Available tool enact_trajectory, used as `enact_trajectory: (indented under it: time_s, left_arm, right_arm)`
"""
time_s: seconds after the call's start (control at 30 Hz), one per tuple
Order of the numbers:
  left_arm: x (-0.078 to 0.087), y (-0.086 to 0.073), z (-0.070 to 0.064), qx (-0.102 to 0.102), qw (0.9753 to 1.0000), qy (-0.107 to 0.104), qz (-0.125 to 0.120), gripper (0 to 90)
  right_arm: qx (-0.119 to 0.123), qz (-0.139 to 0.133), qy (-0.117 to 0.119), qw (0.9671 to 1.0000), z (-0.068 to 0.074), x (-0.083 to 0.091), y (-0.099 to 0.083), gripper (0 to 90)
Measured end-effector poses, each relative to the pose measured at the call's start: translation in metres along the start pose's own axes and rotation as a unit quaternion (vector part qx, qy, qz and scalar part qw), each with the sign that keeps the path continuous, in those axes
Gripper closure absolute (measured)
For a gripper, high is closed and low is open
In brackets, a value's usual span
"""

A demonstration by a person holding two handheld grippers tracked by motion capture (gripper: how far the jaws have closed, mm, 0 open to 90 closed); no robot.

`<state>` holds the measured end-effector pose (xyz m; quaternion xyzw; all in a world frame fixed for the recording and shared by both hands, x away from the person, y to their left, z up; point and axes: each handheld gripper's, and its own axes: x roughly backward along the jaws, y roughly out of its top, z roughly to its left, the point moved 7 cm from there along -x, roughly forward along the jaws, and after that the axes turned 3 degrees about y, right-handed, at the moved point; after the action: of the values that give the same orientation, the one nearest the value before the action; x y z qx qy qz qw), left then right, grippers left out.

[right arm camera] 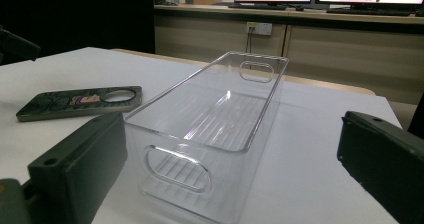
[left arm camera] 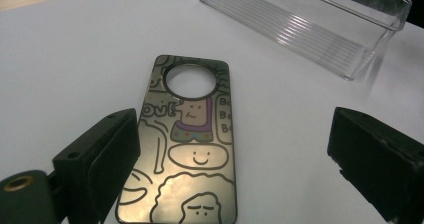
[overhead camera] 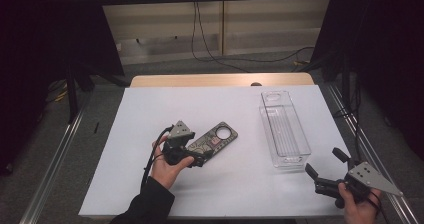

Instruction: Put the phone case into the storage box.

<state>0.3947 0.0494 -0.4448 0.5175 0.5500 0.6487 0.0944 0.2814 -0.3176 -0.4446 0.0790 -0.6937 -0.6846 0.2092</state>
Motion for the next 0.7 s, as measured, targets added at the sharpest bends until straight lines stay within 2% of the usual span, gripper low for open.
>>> enact_trajectory:
  time_s: [0.07,0.13,0.17,0.23,0.27,0.3,0.33,0.37,0.43,0.53,0.6,0.63,0.7]
  left_arm:
    - [0.001,0.002,0.003,0.012,0.9999,-0.003,-0.001,5.8]
    - [0.001,0.002,0.005,0.016,0.9996,-0.025,0.004,6.0]
    - [0.0,0.002,0.007,0.0,0.9991,-0.037,0.02,6.1]
    - [-0.003,0.0,0.013,-0.008,0.9993,-0.014,0.034,5.4]
    - [-0.003,0.0,0.013,-0.008,0.9993,-0.014,0.034,5.5]
    - [-0.006,-0.002,0.015,-0.023,0.998,-0.011,0.059,5.5]
    - [-0.006,-0.002,0.015,-0.023,0.998,-0.011,0.059,5.5]
    - [-0.009,-0.004,0.014,-0.025,0.9969,-0.015,0.074,5.7]
    - [-0.011,-0.004,0.014,-0.038,0.9953,-0.009,0.089,7.1]
    - [-0.015,-0.002,0.016,-0.036,0.9951,-0.012,0.092,7.4]
    - [-0.019,-0.002,0.019,-0.044,0.9931,-0.002,0.109,7.3]
    - [-0.025,-0.002,0.02,-0.048,0.9906,-0.006,0.128,7.2]
    - [-0.028,-0.002,0.02,-0.047,0.99,-0.01,0.133,7.3]
  right_arm:
    - [0.002,0.001,-0.001,1.0,0.0,0.0,0.0,0.0]
    - [0.002,0.001,-0.002,1.0,-0.001,0.0,0.0,0.0]
    - [0.002,0.001,-0.002,1.0,-0.001,0.0,0.0,0.0]
    - [0.002,0.001,-0.002,1.0,0.0,0.0,0.0,0.0]
    - [0.002,0.001,-0.002,1.0,0.0,0.0,0.0,0.0]
    - [0.002,0.001,-0.002,1.0,0.0,0.0,0.0,0.0]
    - [0.002,0.001,-0.002,1.0,0.0,0.0,0.0,0.0]
    - [0.003,0.002,-0.001,1.0,0.0,0.0,0.0,0.0]
    - [0.004,0.002,-0.001,1.0,0.0,0.0,0.0,0.0]
    - [0.004,0.002,-0.002,1.0,0.0,0.0,0.0,0.0]
    - [0.003,0.001,-0.003,1.0,-0.001,0.0,-0.001,0.0]
    - [0.003,0.002,-0.002,1.0,-0.001,0.0,-0.001,0.0]
    - [0.004,0.002,-0.002,1.0,0.0,0.0,-0.001,0.0]
